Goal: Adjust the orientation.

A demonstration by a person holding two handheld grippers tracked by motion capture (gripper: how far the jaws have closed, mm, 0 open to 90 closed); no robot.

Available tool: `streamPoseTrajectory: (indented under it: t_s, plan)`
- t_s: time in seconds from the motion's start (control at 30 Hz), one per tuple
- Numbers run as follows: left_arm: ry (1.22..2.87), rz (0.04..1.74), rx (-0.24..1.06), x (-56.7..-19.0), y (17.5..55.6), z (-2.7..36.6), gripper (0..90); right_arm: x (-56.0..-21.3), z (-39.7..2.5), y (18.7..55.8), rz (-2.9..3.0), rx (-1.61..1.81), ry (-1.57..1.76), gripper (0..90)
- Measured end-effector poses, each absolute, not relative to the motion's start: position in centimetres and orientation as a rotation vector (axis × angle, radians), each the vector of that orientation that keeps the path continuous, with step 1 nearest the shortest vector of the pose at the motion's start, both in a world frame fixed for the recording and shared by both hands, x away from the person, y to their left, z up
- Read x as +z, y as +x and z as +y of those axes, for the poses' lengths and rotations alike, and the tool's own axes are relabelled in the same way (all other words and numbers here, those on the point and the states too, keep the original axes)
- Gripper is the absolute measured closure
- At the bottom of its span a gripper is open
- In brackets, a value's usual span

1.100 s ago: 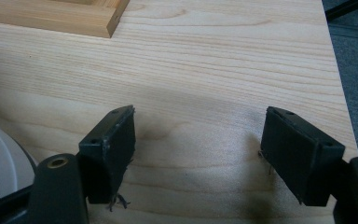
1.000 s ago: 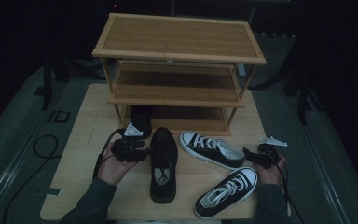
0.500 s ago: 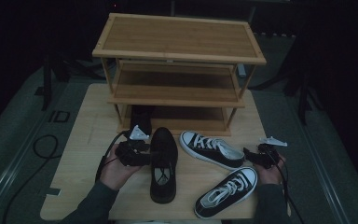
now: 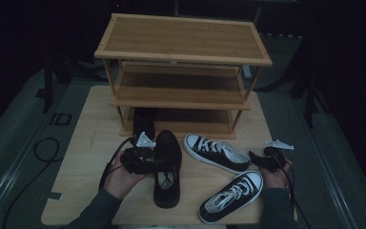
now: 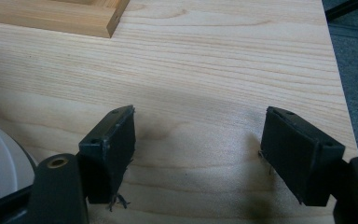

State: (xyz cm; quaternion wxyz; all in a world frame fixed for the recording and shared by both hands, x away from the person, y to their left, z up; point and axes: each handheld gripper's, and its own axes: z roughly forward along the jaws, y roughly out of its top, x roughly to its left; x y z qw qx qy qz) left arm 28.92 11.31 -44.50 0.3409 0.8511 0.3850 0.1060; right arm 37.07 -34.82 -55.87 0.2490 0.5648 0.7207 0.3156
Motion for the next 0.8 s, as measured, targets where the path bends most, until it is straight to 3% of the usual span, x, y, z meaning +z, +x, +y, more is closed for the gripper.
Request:
streamPoseTrajectory:
  t_s: [0.17, 0.33, 0.5, 0.8]
  plan:
    - [2.252, 1.019, 0.286, -45.3, 28.7, 10.7, 54.5, -55.9, -34.8, 37.1, 1.963, 0.86, 1.539, 26.0]
    - [2.283, 1.052, 0.293, -45.8, 28.9, 10.4, 61.3, -55.9, -34.8, 37.1, 1.963, 0.86, 1.539, 26.0]
    - [2.328, 1.101, 0.431, -46.0, 29.3, 10.2, 71.8, -55.9, -34.8, 37.1, 1.963, 0.86, 1.539, 26.0]
    - [2.345, 1.155, 0.382, -47.6, 30.9, 9.8, 81.2, -55.9, -34.8, 37.1, 1.963, 0.86, 1.539, 26.0]
